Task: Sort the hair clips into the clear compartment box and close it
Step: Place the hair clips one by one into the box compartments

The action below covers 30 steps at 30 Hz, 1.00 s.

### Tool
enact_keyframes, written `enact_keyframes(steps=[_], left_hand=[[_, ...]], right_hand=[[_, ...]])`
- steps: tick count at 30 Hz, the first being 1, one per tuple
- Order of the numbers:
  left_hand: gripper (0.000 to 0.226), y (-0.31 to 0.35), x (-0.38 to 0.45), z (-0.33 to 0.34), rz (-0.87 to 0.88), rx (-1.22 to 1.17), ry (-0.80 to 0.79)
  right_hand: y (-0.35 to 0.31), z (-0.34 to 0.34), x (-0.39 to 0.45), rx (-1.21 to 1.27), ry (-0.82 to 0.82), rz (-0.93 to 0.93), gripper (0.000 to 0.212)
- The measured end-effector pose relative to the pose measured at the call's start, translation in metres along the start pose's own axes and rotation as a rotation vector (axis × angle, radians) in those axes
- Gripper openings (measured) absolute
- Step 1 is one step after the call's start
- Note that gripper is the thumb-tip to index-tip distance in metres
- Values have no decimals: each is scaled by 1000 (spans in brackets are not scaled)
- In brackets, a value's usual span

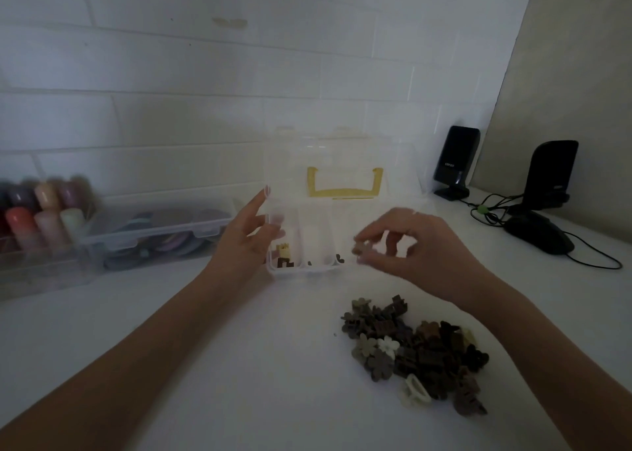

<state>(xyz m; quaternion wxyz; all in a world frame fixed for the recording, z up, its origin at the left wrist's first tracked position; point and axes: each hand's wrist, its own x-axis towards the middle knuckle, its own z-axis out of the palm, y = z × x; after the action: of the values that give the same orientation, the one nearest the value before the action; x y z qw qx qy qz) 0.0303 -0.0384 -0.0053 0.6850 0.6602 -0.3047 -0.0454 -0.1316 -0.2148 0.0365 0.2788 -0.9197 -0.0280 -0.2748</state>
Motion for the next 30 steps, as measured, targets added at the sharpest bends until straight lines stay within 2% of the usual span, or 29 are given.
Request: enact_keyframes(steps=[2, 6, 10, 14, 17, 21, 24, 28, 30], left_hand=[[50, 0, -1, 1, 13, 15, -12], [51, -1, -5, 5, 33, 56, -37], [51, -1, -7, 10, 42, 72, -45], [52, -1, -9, 12, 51, 82, -64], [50, 0, -10, 13, 48, 75, -58], [49, 0, -9, 11, 53, 69, -35], [49, -1, -6, 9, 48, 73, -12], [49, -2, -5, 7, 34, 60, 23], [49, -3, -4, 7, 36, 87, 25]], right_hand=[[1, 4, 1, -14, 145, 6, 21], [1, 12, -1, -75, 232, 5, 23], [4, 19, -3, -301, 206, -42, 18], [11, 22, -4, -392, 147, -62, 9], [12, 21, -4, -398, 120, -88, 18], [3, 12, -4, -335, 149, -91, 14], [-5, 3, -4, -267, 33, -33, 9], [-7, -5, -3, -283, -243, 37, 4], [-8, -11, -2, -310, -271, 29, 8]])
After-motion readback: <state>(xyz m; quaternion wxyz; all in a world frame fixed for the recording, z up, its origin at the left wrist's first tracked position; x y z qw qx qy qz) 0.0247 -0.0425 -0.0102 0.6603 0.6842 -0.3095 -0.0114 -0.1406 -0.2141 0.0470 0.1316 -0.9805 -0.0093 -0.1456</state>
